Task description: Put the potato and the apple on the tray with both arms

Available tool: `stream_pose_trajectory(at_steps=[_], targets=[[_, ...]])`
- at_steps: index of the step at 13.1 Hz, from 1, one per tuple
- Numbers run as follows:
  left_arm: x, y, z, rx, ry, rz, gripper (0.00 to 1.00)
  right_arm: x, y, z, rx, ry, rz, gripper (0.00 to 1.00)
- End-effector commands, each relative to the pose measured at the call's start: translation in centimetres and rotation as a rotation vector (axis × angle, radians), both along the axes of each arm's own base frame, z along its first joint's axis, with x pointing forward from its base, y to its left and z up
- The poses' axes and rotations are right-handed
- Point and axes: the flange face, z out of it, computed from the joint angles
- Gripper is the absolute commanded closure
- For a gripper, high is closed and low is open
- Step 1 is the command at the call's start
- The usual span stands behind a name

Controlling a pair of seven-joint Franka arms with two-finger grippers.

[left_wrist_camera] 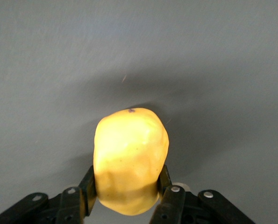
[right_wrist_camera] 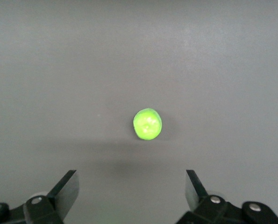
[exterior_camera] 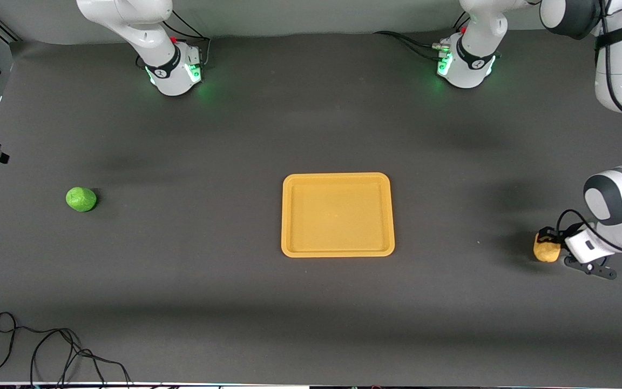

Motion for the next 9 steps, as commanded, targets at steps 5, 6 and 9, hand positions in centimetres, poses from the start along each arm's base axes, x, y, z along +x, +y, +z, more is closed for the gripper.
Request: stream_pose_trajectory(at_steps=[5, 6, 9], targets=[[1.3, -21.2, 6.4, 0.051, 0.124, 0.279, 0.81, -1.8, -0.1, -14.6, -0.057, -0.013, 0.046, 0.0], [0.7, -24.5, 6.5, 0.062, 0.132, 0.303, 0.8, -1.6, -0.1, -16.7, -0.05, -0.01, 0.027, 0.0], [-1.5, -34.1, 6.2, 0.088, 0.127, 0.367, 0.8, -1.2, 0.0, -21.7, -0.01, -0.02, 0.043, 0.0]])
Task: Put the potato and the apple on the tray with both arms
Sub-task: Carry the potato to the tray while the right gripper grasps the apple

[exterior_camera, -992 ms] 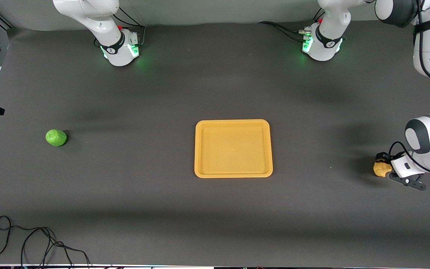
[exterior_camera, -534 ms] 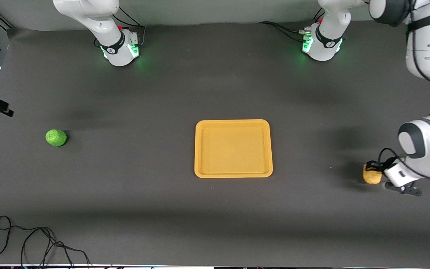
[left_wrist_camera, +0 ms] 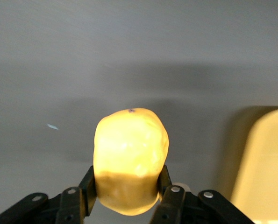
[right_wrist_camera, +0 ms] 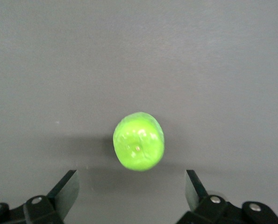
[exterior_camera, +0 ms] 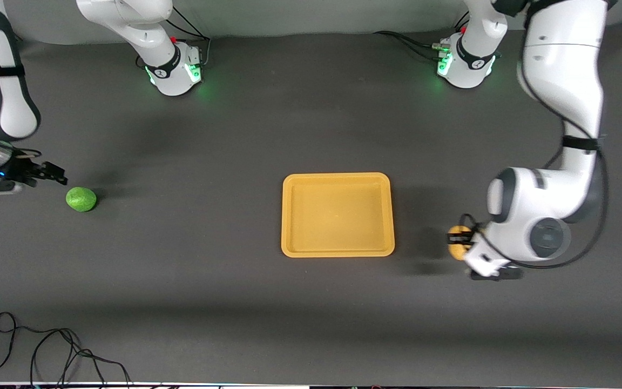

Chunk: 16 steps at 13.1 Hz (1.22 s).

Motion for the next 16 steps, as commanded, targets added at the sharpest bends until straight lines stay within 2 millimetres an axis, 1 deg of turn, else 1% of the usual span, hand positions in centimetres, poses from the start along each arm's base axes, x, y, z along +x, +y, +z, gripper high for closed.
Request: stream_pose_trajectory(at_steps=[1, 4, 5, 6, 7, 8, 9, 10, 11, 12, 13, 14, 15, 16], targets=[[-2.3, -7.5, 0.5, 0.0, -0.001, 0.073, 0.8, 0.5, -0.6, -4.1, 0.012, -0.024, 0.038, 0.0], [-4.2, -12.2, 0.3, -0.023, 0.007, 0.125, 0.8, 0.8, -0.5, -7.3, -0.011, -0.035, 0.051, 0.0], [-5.3, -14.1, -0.6, -0.015, 0.022, 0.12, 0.8, 0.8, -0.5, -7.8, -0.014, -0.028, 0.049, 0.0], [-6.6, -16.1, -2.3, 0.004, 0.036, 0.12, 0.79, 0.9, -0.1, -8.4, -0.01, -0.023, 0.049, 0.0], [-6.9, -17.0, -3.5, 0.008, 0.016, 0.137, 0.74, 1.0, 0.0, -8.5, -0.01, -0.023, 0.051, 0.0], [-7.2, -17.6, -4.3, 0.004, -0.001, 0.142, 0.71, 0.9, 0.0, -8.8, -0.009, -0.018, 0.049, 0.01], [-7.4, -17.9, -4.5, 0.004, -0.005, 0.136, 0.71, 0.9, 0.0, -8.8, -0.009, -0.016, 0.061, 0.31], [-8.0, -18.2, -4.8, 0.014, 0.011, 0.125, 0.71, 1.0, 0.2, -8.9, -0.008, -0.014, 0.091, 0.55], [-8.7, -18.5, -5.2, 0.024, 0.022, 0.115, 0.71, 1.4, 0.2, -8.6, -0.008, -0.021, 0.096, 0.58], [-9.1, -18.2, -5.7, 0.035, 0.035, 0.111, 0.71, 2.2, 0.9, -7.9, -0.01, -0.034, 0.108, 0.58], [-9.1, -18.0, -6.0, 0.044, 0.037, 0.108, 0.71, 3.1, 1.7, -6.8, -0.011, -0.057, 0.117, 0.59], [-9.1, -18.0, -6.0, 0.049, 0.033, 0.103, 0.68, 3.7, 2.2, -5.1, 0.016, -0.068, 0.122, 0.6], [-9.2, -18.0, -6.1, 0.052, 0.035, 0.099, 0.51, 5.1, 2.7, -3.2, 0.048, -0.063, 0.142, 0.6], [-9.2, -17.9, -6.0, 0.053, 0.035, 0.096, 0.05, 6.6, 3.3, -1.1, 0.064, -0.048, 0.17, 0.6]])
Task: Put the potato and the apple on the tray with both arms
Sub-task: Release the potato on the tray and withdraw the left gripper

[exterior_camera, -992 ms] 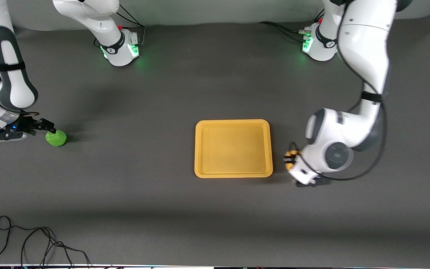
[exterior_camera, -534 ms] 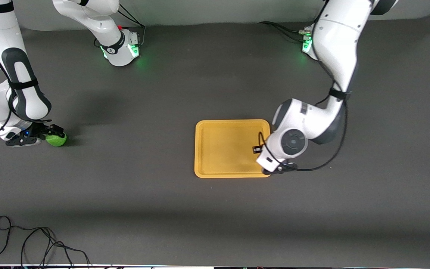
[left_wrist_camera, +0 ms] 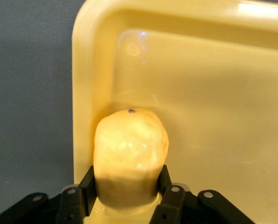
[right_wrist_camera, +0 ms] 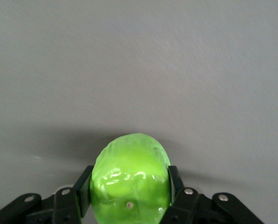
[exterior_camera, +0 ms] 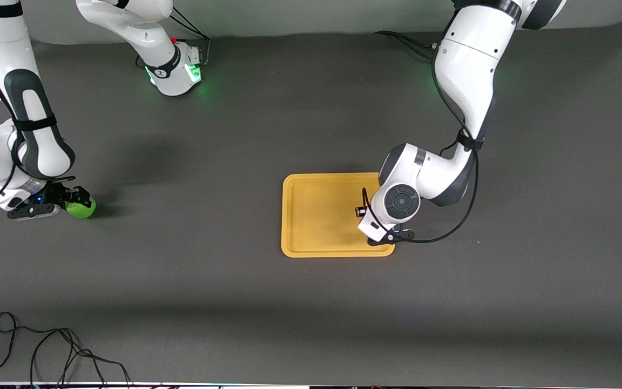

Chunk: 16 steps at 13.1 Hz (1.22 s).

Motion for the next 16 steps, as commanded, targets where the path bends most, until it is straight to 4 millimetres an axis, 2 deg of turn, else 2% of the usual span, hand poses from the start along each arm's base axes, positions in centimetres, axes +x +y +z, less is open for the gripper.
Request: stream_pose_trajectory(at_steps=[1, 3, 5, 7, 9, 10, 12, 13, 16], targets=[[-0.5, 0.3, 1.0, 0.027, 0.009, -0.002, 0.0, 3.2, 0.1, 7.3, 0.025, -0.008, 0.046, 0.6], [-0.7, 0.5, 2.5, 0.033, 0.035, -0.007, 0.0, 5.2, 0.7, 13.8, -0.011, 0.042, 0.037, 0.6], [-0.1, 2.1, 6.3, 0.031, 0.049, -0.011, 0.0, 7.4, 3.3, 20.3, -0.029, 0.117, 0.038, 0.6], [2.3, 8.5, 12.9, -0.007, 0.019, 0.011, 0.0, 8.9, 6.6, 24.8, -0.046, 0.133, 0.039, 0.6], [3.4, 16.1, 18.6, 0.048, 0.003, 0.011, 0.0, 10.0, 9.9, 26.8, -0.067, 0.122, 0.024, 0.6], [3.9, 19.6, 21.2, 0.094, -0.05, -0.022, 0.0, 10.6, 12.4, 27.0, -0.071, 0.117, 0.033, 0.6], [4.5, 25.2, 24.6, 0.081, -0.102, -0.134, 0.0, 11.7, 18.5, 27.8, -0.072, 0.094, -0.001, 0.6], [4.7, 28.4, 26.0, 0.061, -0.12, -0.182, 0.0, 12.1, 22.6, 28.5, -0.075, 0.077, -0.013, 0.6], [3.5, 34.6, 30.1, 0.032, -0.168, -0.275, 0.0, 12.2, 36.4, 28.7, -0.046, 0.051, -0.133, 0.6]])
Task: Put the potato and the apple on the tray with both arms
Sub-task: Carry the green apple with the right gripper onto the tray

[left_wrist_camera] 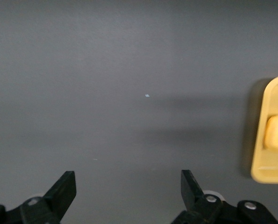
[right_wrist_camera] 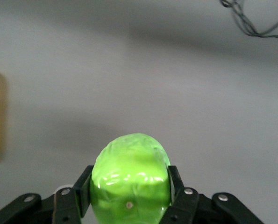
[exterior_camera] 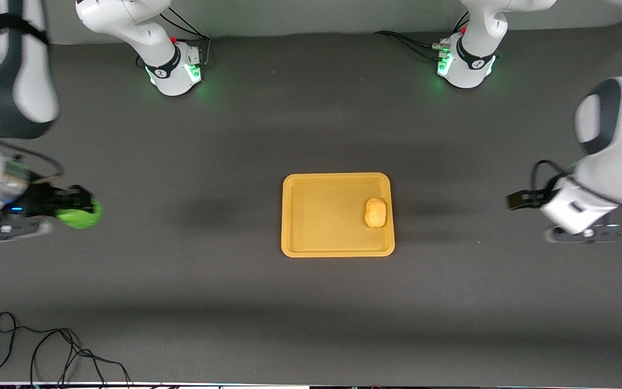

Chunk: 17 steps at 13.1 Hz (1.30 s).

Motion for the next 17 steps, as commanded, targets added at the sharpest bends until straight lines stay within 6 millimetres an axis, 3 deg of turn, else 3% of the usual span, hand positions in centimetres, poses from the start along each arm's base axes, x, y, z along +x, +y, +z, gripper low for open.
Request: stream_pose_trajectory(at_steps=[1, 2, 3, 6, 8, 9, 12, 17], targets=[[-1.8, 2.7, 3.0, -0.012, -0.033, -0.076, 0.0, 0.4, 12.7, -0.4, 0.009, -0.015, -0.141, 0.6], [-2.6, 3.1, 4.0, -0.016, -0.047, -0.072, 0.01, 0.1, 18.1, -0.7, 0.027, -0.023, -0.181, 0.6], [-4.1, 3.3, 3.8, -0.018, -0.067, -0.071, 0.02, -0.4, 23.4, -1.5, 0.044, -0.026, -0.233, 0.6], [-5.3, 3.3, 5.6, -0.02, -0.146, -0.096, 0.0, -3.7, 36.4, -4.4, 0.066, -0.03, -0.351, 0.6], [-6.0, 3.4, 7.2, -0.023, -0.165, -0.129, 0.0, -6.2, 43.4, -7.1, 0.081, -0.017, -0.407, 0.6], [-6.1, 3.5, 7.5, -0.024, -0.157, -0.157, 0.0, -7.4, 45.9, -8.5, 0.088, -0.004, -0.425, 0.6], [-6.1, 3.7, 7.7, -0.024, -0.149, -0.173, 0.0, -8.5, 49.6, -15.1, 0.079, -0.024, -0.416, 0.6], [-6.5, 3.6, 8.0, -0.027, -0.107, -0.172, 0.0, -7.7, 50.5, -25.6, 0.059, -0.073, -0.417, 0.59]])
